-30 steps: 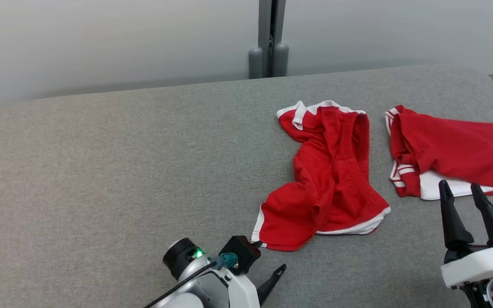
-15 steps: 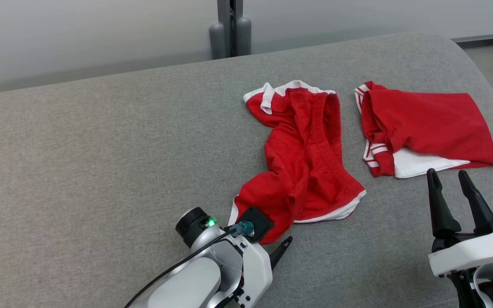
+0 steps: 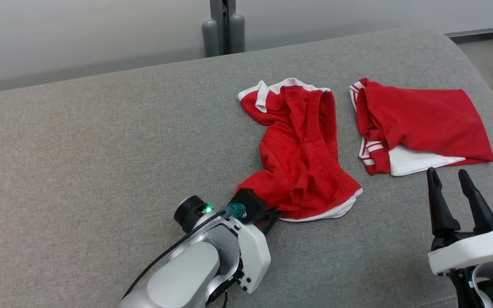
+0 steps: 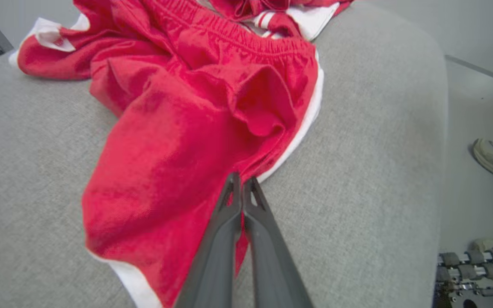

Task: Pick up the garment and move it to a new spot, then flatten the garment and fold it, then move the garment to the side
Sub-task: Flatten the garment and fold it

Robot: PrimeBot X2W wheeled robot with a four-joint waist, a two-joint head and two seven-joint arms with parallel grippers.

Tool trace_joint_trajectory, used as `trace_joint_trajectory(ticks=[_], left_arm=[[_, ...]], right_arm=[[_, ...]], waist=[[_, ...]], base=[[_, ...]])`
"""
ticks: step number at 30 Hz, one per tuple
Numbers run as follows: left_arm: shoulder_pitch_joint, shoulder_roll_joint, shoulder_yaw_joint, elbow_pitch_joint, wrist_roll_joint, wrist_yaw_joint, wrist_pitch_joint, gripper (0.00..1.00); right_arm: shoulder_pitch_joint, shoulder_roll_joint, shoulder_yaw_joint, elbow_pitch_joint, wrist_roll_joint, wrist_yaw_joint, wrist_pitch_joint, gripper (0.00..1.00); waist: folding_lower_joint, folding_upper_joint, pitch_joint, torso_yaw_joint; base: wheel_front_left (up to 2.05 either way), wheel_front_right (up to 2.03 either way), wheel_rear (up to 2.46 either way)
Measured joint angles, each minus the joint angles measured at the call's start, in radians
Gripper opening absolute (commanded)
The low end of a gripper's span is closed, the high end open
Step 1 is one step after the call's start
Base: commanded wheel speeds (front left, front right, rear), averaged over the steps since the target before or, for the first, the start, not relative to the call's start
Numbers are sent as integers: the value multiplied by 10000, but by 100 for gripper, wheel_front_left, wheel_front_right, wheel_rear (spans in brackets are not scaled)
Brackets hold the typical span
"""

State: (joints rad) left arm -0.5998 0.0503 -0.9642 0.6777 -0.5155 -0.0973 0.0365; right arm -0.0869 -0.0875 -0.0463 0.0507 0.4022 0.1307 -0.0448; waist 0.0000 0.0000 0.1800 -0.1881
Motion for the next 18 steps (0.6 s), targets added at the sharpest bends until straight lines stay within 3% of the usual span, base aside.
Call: trace_joint_trajectory(ticks=[7, 18], left_arm=[[-140, 82, 863, -974, -972, 299, -75, 0], [462, 1647, 3185, -3016, -3043, 1492, 1062, 0]], right_arm=[[124, 12, -81, 42, 0, 0, -12, 100], [217, 2, -207, 121, 17, 0, 148, 100]], waist=[[0, 0, -263, 170], [0, 0, -130, 170]], base=[[0, 0, 0], [0, 0, 0]])
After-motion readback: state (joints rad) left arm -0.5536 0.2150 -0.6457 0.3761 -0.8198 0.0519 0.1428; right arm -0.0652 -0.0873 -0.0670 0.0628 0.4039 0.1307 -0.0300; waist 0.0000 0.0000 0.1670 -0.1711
